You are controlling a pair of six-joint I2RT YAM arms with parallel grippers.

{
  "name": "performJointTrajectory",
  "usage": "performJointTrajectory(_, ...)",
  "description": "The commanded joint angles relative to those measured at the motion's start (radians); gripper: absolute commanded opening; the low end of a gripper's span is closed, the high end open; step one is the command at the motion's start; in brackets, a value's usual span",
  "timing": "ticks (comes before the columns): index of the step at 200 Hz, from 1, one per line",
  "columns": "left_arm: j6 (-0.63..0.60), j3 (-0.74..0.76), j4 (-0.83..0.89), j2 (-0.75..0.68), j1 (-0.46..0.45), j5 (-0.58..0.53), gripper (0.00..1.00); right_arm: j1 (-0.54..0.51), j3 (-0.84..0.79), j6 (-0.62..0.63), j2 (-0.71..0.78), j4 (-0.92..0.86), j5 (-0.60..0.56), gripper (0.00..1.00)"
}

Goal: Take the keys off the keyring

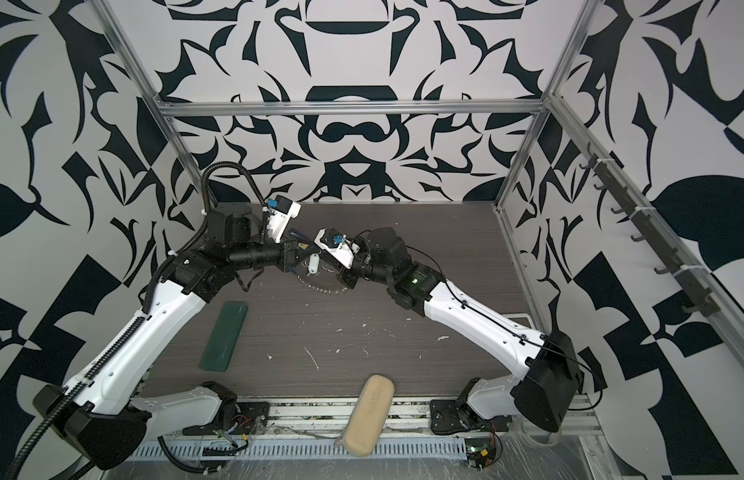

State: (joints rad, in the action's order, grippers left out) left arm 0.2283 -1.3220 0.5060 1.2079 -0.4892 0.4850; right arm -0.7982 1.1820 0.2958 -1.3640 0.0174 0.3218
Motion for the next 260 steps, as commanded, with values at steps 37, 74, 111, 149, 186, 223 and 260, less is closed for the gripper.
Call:
performJointTrajectory(37,-0.003,-0.024,-0.001,-0.041,-0.002,0.007,0.00,0.014,0.072,0.009,-0.021,-0.008,0.088,0.09)
performJointTrajectory(74,-0.014,-0.027,0.030,-0.053,0.000,-0.021,0.00,0.017,0.073,0.017,-0.017,-0.015,0.099,0.00)
performJointTrajectory(111,-0.026,-0.041,0.095,-0.041,0.047,-0.050,0.00,0.029,0.025,0.009,0.032,0.037,0.097,0.00)
performJointTrajectory(149,-0.009,-0.021,0.077,-0.020,0.078,-0.024,0.00,0.043,-0.017,0.001,0.075,0.090,0.116,0.00)
performJointTrajectory(186,0.011,-0.019,0.036,0.012,0.078,0.032,0.00,0.058,-0.059,-0.018,0.110,0.173,0.142,0.00)
performJointTrajectory(223,0.026,-0.005,0.024,0.027,0.078,0.051,0.00,0.074,-0.076,-0.041,0.127,0.249,0.152,0.00)
performJointTrajectory(260,0.018,0.015,0.052,0.041,0.081,0.003,0.00,0.080,-0.068,-0.048,0.136,0.280,0.137,0.00)
